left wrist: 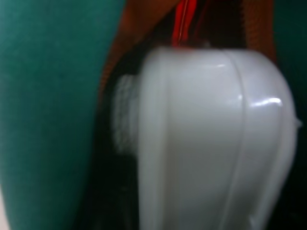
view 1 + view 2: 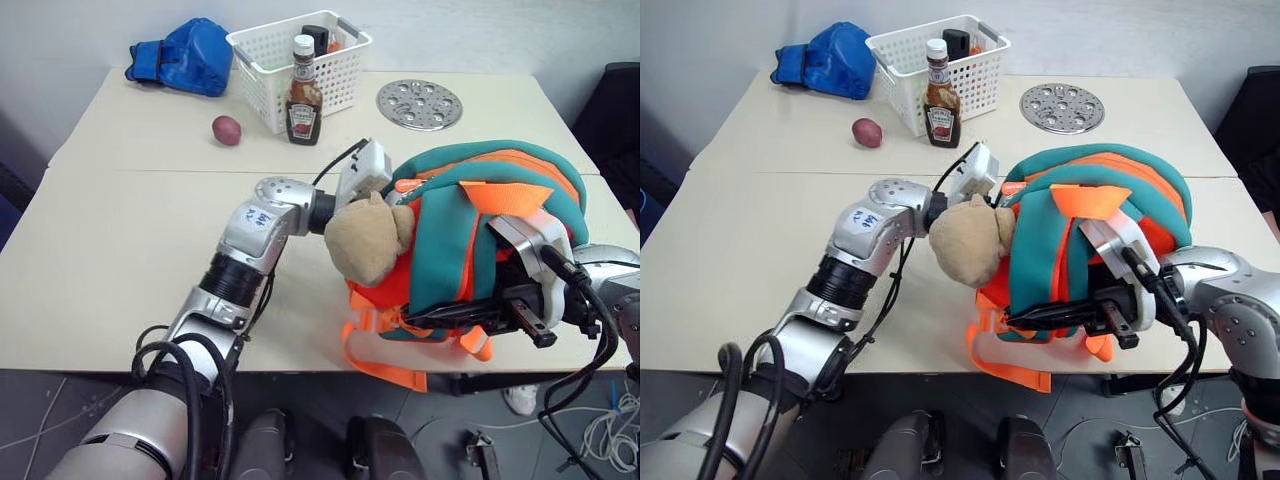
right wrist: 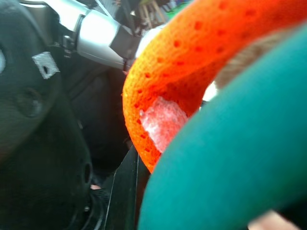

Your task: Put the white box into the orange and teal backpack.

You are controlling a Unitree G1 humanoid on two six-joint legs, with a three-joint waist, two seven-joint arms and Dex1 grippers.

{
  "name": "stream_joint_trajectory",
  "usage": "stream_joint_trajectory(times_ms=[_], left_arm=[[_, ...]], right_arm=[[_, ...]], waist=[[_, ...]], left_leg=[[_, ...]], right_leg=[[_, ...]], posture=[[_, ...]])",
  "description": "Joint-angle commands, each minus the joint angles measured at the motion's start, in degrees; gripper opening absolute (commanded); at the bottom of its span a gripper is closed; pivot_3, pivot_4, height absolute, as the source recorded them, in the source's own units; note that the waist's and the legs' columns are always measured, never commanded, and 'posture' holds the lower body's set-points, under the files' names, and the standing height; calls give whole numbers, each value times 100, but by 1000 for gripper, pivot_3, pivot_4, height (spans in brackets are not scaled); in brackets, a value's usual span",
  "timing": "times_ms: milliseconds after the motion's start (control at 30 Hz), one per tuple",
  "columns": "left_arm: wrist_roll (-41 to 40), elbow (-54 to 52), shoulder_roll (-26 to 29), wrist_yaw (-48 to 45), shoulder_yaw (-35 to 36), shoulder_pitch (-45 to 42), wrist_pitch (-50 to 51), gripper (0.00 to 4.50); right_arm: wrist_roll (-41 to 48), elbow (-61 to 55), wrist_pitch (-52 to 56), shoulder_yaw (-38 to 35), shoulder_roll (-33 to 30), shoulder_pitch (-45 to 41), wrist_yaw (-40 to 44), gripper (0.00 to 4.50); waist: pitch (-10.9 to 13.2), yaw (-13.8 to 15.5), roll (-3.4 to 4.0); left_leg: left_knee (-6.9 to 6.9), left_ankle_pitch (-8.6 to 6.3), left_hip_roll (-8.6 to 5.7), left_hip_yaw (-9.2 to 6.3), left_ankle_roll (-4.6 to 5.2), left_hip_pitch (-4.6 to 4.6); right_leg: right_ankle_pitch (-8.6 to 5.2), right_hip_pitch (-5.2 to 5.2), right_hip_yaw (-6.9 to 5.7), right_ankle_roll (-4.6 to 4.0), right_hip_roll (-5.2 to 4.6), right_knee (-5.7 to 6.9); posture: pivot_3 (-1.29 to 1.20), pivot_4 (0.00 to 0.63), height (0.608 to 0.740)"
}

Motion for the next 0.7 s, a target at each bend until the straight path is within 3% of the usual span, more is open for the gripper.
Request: stream_joint_trajectory(times_ms=[33, 67, 467, 600, 700], left_arm=[[-204, -772, 580, -289, 257, 89, 71, 3355], [-286, -913, 793, -360, 371, 124, 148, 3619], [-1601, -2341, 2683, -903, 1451, 441, 1384, 3619], [-2139, -3005, 2782, -282, 1881, 426, 1966, 3619], [-2090, -3699, 2489, 491, 1647, 505, 2091, 3619]], right_arm=[[-32, -45, -113, -66, 56, 1, -113, 0], [-64, -38, -126, -49, 79, 8, -137, 0], [-703, 184, -396, 306, 524, -92, -547, 0], [-753, 204, -406, 368, 592, -130, -555, 0], [-733, 192, -388, 393, 615, -124, -559, 0]], waist=[[0, -35, 1], [-1, -50, 1], [-1, -99, 1], [-1, -99, 2], [-1, -75, 1]], left_leg=[[-2, 0, 0, 0, -1, 1], [-3, 1, 0, -1, -2, 2], [-4, 1, -1, -3, -5, 5], [-5, 1, 0, -4, -5, 6], [-3, 1, -2, -9, -6, 6]], right_leg=[[0, 0, 0, 0, 0, 1], [0, 0, 0, 0, 0, 1], [0, 2, 1, 0, 0, 6], [0, 2, 3, 0, -1, 7], [1, 6, 5, 2, -1, 8]], posture=[[0, 150, 740], [0, 150, 740], [0, 150, 740], [0, 150, 740], [0, 150, 740]])
